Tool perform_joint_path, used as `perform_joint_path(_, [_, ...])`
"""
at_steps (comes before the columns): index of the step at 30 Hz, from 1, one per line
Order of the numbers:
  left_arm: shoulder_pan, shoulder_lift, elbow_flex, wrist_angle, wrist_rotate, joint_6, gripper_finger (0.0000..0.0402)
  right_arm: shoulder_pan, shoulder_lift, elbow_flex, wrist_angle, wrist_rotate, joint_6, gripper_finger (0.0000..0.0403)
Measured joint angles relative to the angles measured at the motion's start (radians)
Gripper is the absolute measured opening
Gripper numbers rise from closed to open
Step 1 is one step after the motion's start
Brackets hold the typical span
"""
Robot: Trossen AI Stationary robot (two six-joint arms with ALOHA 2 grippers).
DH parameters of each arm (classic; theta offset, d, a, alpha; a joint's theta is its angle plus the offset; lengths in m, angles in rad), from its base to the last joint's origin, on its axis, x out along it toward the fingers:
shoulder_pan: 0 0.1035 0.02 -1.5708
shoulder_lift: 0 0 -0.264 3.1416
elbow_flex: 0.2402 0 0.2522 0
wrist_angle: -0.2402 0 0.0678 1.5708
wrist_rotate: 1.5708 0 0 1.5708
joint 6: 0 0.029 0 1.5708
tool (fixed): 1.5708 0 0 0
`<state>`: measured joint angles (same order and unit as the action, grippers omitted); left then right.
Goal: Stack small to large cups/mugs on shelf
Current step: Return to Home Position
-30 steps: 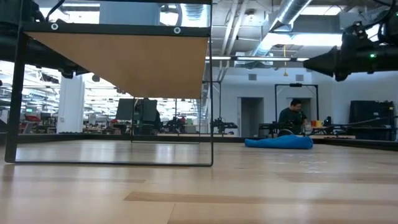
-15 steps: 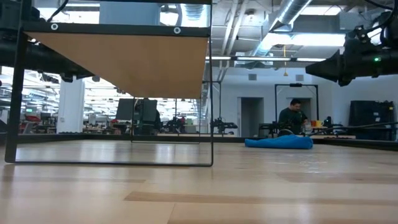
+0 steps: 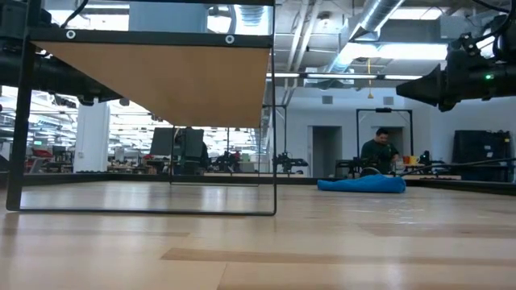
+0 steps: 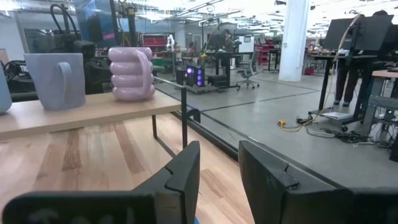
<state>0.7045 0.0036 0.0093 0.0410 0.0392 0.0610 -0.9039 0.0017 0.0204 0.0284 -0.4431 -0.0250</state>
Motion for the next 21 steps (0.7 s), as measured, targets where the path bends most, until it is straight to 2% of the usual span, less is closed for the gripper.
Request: perform_joint_path(21, [0.000, 0.001, -0.002, -0.002, -0.007, -0.026, 0.0000, 0.000, 0.000, 0.001, -0.001, -0.001, 0.000, 0.0134])
